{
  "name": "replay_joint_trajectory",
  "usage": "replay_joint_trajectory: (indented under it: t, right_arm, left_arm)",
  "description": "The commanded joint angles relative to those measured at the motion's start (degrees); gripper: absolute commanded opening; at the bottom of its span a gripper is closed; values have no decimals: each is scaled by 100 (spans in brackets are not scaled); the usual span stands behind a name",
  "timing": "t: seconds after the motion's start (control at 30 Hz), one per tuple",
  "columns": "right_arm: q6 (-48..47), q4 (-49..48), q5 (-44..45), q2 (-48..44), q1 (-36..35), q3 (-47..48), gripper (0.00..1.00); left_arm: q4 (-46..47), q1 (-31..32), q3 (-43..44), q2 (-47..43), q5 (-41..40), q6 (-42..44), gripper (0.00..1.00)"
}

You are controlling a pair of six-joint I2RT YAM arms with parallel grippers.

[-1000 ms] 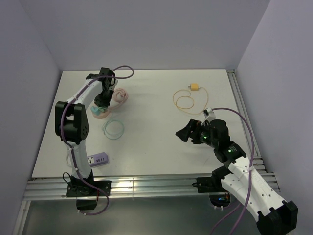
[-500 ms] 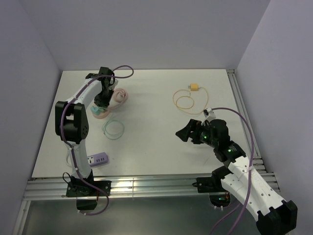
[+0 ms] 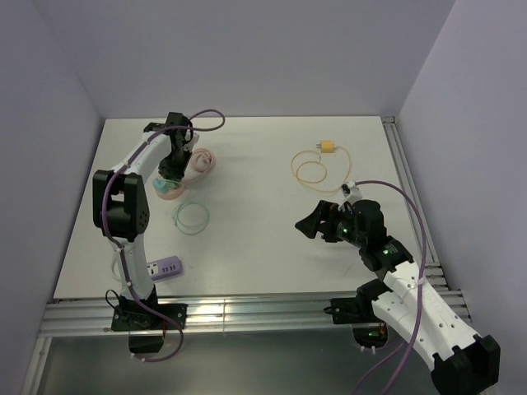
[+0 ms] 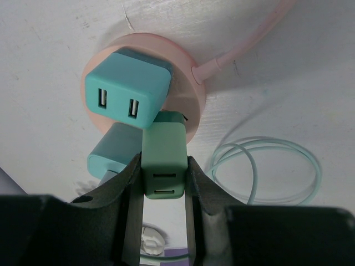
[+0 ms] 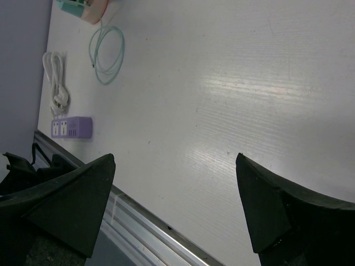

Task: Insert the plug

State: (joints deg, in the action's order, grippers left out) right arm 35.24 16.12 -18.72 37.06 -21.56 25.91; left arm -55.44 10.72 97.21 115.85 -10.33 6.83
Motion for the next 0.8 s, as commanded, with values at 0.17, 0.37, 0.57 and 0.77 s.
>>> replay_joint_trajectory:
  t: [0.17, 0.37, 0.57, 0.77]
  right_arm:
    - [-26, -206, -79, 12, 47, 116, 96]
    - [-35, -153, -53, -23, 47, 125, 95]
    - [-35, -179, -88, -6, 56, 107, 95]
    - [-35, -241, -114, 73, 56, 133, 95]
  left_arm:
    - [-37, -9, 26, -124, -48, -6, 0]
    - [-37, 0, -44, -1, -259, 72, 0]
    - [-55, 0, -53, -10, -137, 64, 0]
    - [-142, 0, 8, 183, -66, 55, 0]
